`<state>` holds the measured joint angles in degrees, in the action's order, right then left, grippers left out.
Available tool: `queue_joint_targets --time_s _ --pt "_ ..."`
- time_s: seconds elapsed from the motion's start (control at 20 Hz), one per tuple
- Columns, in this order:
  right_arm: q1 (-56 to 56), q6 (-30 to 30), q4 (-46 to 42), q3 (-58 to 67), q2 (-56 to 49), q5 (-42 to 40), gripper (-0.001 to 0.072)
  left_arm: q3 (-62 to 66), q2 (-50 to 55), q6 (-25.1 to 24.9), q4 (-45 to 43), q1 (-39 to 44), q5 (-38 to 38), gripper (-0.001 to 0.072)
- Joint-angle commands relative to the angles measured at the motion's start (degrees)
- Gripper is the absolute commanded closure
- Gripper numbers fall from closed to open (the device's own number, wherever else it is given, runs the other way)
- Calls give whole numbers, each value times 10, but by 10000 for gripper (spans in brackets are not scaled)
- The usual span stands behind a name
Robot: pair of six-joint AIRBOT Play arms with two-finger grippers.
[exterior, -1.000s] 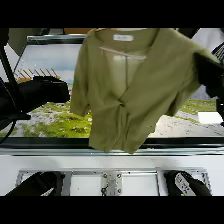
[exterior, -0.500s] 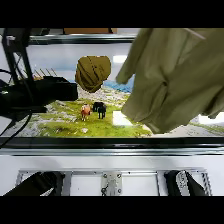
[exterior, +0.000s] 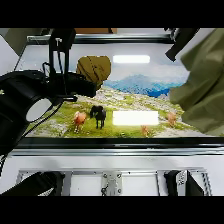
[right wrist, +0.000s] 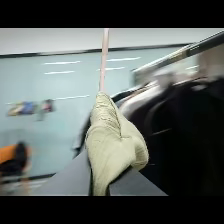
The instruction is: Fold the clothes and pants, and hang the long-sleeved shirts on hangers.
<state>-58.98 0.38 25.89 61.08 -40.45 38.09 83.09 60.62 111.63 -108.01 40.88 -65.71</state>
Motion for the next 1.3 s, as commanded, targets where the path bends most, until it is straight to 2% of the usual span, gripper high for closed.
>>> queue_joint_targets --time_s 0.0,0.25,0.4,0.75,1.25 --pt "-13 0 -58 43 19 -191 703 0 21 -20 0 -1 17 691" --pt "-13 -7 -125 97 19 -377 703 0 24 -24 0 -31 17 691" --pt "-13 -9 -142 126 4 -450 703 0 24 -24 1 -55 17 690" --pt "-13 -21 -148 164 -45 -523 703 0 24 -24 2 -68 16 690" --pt "-14 -19 -148 164 -86 -522 703 0 24 -24 2 -57 -40 691"
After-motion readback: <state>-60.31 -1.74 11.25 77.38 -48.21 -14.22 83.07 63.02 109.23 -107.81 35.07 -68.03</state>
